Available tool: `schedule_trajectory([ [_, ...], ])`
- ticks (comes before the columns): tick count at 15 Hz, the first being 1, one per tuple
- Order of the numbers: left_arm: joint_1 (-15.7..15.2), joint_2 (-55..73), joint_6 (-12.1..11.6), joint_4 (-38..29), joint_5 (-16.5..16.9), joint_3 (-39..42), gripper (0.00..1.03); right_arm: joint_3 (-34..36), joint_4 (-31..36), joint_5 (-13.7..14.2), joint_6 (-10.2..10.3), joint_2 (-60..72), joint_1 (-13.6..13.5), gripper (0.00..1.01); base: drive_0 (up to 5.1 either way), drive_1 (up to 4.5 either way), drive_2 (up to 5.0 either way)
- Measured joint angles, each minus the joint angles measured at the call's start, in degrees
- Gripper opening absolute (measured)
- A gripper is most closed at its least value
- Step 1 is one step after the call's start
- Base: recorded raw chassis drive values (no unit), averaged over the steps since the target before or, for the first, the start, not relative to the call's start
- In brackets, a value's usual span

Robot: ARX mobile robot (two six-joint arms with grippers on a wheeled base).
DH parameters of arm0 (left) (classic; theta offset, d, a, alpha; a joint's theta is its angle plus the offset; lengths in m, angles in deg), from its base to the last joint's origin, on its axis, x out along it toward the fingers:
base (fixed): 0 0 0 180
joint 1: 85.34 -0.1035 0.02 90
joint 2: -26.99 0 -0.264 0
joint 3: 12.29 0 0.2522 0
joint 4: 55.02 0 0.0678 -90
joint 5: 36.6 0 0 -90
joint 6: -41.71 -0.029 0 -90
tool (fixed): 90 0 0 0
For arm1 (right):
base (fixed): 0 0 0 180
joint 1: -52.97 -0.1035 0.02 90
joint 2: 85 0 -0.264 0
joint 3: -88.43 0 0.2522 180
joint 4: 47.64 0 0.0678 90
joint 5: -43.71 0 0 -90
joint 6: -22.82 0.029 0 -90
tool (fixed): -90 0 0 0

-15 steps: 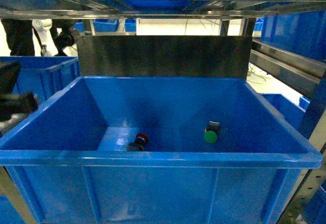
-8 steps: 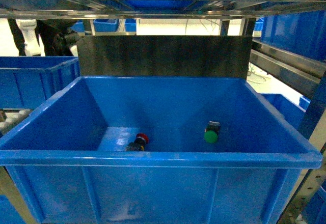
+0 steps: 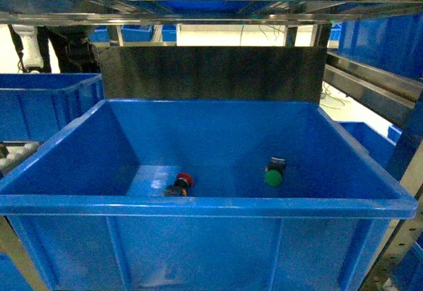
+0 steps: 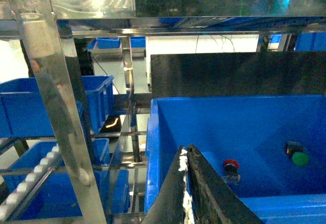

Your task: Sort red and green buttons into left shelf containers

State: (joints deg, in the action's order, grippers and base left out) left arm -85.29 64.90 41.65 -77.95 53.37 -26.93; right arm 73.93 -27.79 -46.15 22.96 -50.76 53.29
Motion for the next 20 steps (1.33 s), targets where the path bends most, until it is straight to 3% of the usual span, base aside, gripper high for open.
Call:
schedule_trajectory([
  [6, 0.00, -14.99, 0.00, 13.77, 0.00, 0.04, 0.02, 0.02, -12.96, -0.02, -0.02, -13.68, 0.00, 0.02, 0.0, 0.00, 0.0],
  [16, 0.00, -26.75, 0.00, 25.35, 0.00, 0.04, 0.02, 0.02, -23.41, -0.02, 0.00, -24.15, 0.00, 0.02, 0.0, 0.00, 0.0],
  [18, 0.00, -28.41, 0.00, 27.19, -0.02, 0.04, 0.02, 0.00, -34.12, -0.04, -0.02, -32.17, 0.00, 0.02, 0.0, 0.00, 0.0],
  [20, 0.00, -36.70, 0.02, 37.29, 0.02, 0.04, 0.02, -0.07, -33.57, -0.11, 0.00, -34.03, 0.00, 0.02, 0.0, 0.00, 0.0],
])
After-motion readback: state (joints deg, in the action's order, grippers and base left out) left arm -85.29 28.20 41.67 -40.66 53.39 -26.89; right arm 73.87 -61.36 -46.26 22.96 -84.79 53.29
